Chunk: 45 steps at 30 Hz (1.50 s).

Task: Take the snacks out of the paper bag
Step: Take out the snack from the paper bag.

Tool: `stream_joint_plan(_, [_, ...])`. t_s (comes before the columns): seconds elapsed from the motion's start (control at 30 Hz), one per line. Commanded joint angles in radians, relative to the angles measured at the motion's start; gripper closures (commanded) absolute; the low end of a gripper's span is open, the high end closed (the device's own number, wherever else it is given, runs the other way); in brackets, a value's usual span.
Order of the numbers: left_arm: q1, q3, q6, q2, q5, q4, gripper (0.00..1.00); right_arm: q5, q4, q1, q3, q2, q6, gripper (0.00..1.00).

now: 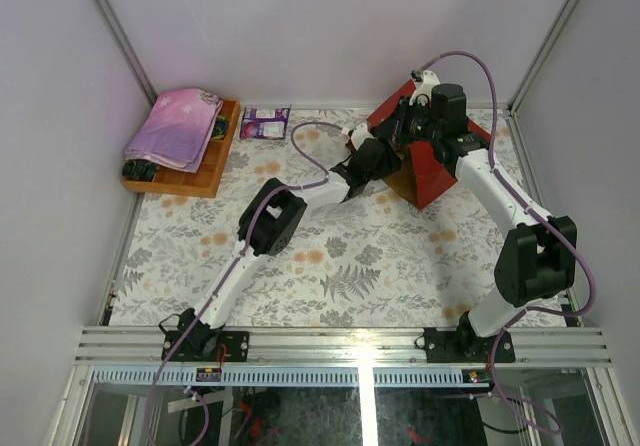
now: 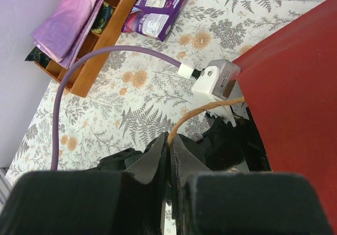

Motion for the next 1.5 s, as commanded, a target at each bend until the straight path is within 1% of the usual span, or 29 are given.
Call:
stream_joint_plan(0.0, [-0.004, 0.008, -0.016, -0.006, -0.060, -0.111, 0.39, -0.057, 0.084, 0.009, 0.002, -0.054, 0.029, 1.00])
stream_joint_plan(0.1, [-0.005, 0.093, -0.034, 0.032, -0.049, -0.150, 0.38, -0.059, 0.083, 0.008, 0.004, -0.062, 0.032, 1.00])
stream_joint_plan(0.3, [-0.003, 0.332, -0.099, 0.171, -0.022, -0.277, 0.37, -0.066, 0.081, 0.008, 0.002, -0.081, 0.036, 1.00])
stream_joint_plan(0.53, [-0.004, 0.392, -0.165, 0.224, -0.016, -0.262, 0.37, -0.081, 0.083, 0.008, 0.005, -0.085, 0.049, 1.00])
stream_joint_plan(0.67, [-0.004, 0.391, -0.175, 0.218, -0.019, -0.259, 0.37, -0.088, 0.086, 0.008, 0.004, -0.090, 0.055, 1.00])
stream_joint_plan(0.77, [-0.004, 0.323, -0.174, 0.170, -0.027, -0.250, 0.38, -0.092, 0.080, 0.008, 0.007, -0.094, 0.055, 1.00])
stream_joint_plan(0.83, [-0.004, 0.192, -0.188, 0.100, -0.047, -0.209, 0.37, -0.092, 0.077, 0.009, 0.007, -0.097, 0.053, 1.00])
stream_joint_plan(0.9, [-0.007, 0.036, -0.212, 0.019, -0.066, -0.133, 0.36, -0.092, 0.075, 0.009, 0.007, -0.100, 0.050, 1.00])
stream_joint_plan(0.97, [-0.007, -0.041, -0.223, -0.025, -0.095, -0.103, 0.34, -0.093, 0.078, 0.009, 0.006, -0.099, 0.051, 1.00])
stream_joint_plan(1.03, [-0.007, -0.026, -0.228, -0.023, -0.120, -0.139, 0.32, -0.100, 0.086, 0.008, 0.005, -0.094, 0.058, 1.00])
stream_joint_plan(1.23, [-0.007, 0.148, -0.250, 0.081, -0.120, -0.256, 0.31, -0.111, 0.086, 0.008, 0.005, -0.094, 0.063, 1.00])
stream_joint_plan(1.37, [-0.007, 0.234, -0.260, 0.138, -0.119, -0.285, 0.30, -0.102, 0.079, 0.008, 0.006, -0.108, 0.056, 1.00])
stream_joint_plan(1.47, [0.002, 0.261, -0.245, 0.163, -0.080, -0.270, 0.34, -0.113, 0.106, 0.008, -0.007, -0.120, 0.065, 1.00])
